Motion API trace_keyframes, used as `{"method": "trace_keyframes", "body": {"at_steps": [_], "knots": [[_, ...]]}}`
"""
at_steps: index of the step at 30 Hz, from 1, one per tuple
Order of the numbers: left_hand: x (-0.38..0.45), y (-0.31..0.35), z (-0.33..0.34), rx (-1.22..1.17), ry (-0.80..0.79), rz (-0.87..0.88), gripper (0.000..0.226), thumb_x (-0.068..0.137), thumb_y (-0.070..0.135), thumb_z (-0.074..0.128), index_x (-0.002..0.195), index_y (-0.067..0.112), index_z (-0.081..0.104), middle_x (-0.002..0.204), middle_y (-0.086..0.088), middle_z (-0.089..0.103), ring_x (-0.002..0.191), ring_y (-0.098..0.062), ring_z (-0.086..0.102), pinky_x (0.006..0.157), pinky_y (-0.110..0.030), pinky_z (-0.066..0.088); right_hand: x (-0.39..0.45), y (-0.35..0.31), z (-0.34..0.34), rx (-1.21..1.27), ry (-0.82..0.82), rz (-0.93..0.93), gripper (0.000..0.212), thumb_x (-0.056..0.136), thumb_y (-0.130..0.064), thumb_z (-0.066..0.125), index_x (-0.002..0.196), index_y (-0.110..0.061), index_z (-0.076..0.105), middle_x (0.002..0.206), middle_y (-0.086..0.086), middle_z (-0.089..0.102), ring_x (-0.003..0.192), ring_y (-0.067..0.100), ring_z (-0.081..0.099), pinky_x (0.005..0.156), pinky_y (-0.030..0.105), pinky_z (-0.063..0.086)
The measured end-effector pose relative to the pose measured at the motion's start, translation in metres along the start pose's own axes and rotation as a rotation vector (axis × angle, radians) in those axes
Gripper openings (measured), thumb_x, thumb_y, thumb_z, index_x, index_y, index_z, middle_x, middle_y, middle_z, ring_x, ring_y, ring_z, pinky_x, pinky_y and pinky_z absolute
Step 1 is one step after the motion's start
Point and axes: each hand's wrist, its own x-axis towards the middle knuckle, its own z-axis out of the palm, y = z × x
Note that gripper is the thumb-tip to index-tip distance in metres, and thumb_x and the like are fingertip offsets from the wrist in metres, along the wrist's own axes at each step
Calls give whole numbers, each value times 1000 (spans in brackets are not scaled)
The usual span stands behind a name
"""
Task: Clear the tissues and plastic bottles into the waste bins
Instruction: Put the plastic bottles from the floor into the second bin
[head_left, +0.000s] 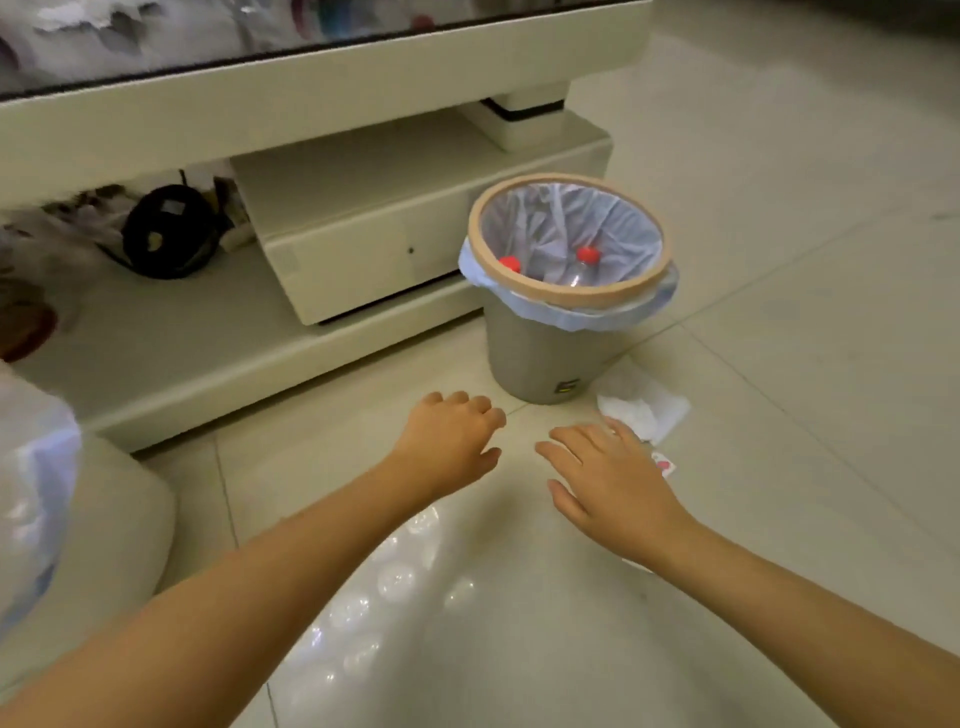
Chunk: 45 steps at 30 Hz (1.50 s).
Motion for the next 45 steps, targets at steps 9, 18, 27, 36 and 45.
{"method": "trace_keyframes", "body": {"at_steps": [9,18,27,36,45], "knots": [[93,90,67,-85,-127,142,53,88,46,54,135,23,43,130,0,51,116,-23,48,88,-34,38,-89,90,57,-31,-82,400,47,82,-38,36,110,-15,66,109,6,67,96,26,65,91,50,44],[167,109,113,-198,-149,162,97,77,57,66,151,27,11,155,3,24,137,-22,29,103,-37,30,-89,103,112,-10,-161,490,55,76,-50,37,110,-17,66,110,7,66,96,25,65,87,51,48],[239,121,137,-57,-289,155,64,96,49,43,151,32,15,160,-6,5,144,-29,16,110,-45,23,-86,106,146,107,-242,386,72,48,-72,63,104,-28,63,130,3,54,115,22,50,92,58,42],[192,117,155,41,-81,148,41,96,43,39,129,21,50,122,-8,55,100,-30,58,79,-35,37,-84,96,153,404,-68,536,20,60,-49,66,63,-29,64,92,-9,55,91,21,56,73,36,37],[157,84,142,-89,16,59,45,88,60,43,107,25,64,101,2,65,89,-21,63,71,-31,36,-34,131,141,601,-65,714,29,69,-41,78,93,-28,69,118,-8,49,114,15,40,92,34,34]]}}
